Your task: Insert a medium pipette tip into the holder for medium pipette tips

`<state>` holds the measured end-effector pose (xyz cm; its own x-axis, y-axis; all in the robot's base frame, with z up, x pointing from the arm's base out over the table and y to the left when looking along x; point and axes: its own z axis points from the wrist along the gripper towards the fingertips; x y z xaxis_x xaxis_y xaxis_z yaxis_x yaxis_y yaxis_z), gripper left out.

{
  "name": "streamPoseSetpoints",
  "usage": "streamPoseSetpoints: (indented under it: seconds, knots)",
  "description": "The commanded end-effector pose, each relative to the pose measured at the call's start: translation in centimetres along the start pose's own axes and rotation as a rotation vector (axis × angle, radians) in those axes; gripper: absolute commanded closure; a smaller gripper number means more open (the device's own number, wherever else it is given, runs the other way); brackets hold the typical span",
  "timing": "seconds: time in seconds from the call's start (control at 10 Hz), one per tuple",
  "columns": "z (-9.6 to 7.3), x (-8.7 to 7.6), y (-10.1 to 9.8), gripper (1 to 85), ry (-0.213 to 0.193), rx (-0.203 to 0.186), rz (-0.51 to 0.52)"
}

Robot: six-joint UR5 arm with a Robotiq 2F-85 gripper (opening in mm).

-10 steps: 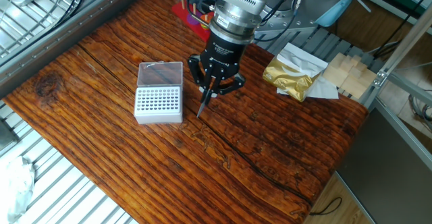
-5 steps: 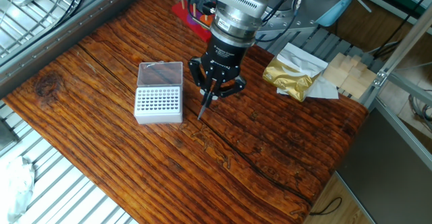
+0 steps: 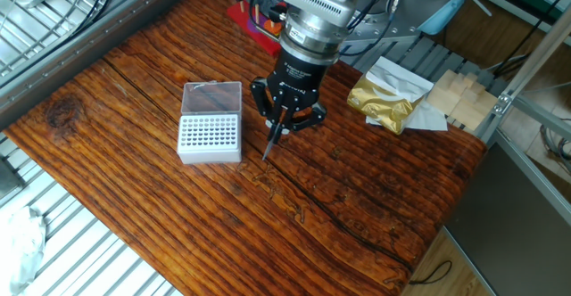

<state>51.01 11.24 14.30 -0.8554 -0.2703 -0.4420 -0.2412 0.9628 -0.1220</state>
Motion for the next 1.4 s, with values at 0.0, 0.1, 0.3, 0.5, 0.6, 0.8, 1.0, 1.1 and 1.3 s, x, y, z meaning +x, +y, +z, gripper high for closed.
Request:
streamPoseSetpoints:
  seconds: [0.0,0.1,0.3,0.5,0.6,0.8,1.0,1.1,1.3]
  knots:
    - [0.1,0.1,0.3,84.7,0.008,-0.014,0.016]
    - [0.2,0.6,0.3,84.7,0.029,-0.017,0.023]
    - [0.8,2.6,0.0,84.7,0.116,-0.021,0.046]
    - [1.2,4.7,0.5,84.7,0.208,-0.052,0.071]
    - [1.1,5.4,0.9,84.7,0.240,-0.069,0.097]
    - [0.8,6.9,1.8,84.7,0.312,-0.098,0.126]
    - [-0.1,9.2,2.8,84.7,0.429,-0.121,0.145]
    - [-0.4,9.8,3.1,84.7,0.462,-0.126,0.148]
    - [-0.8,10.0,3.7,84.7,0.484,-0.137,0.172]
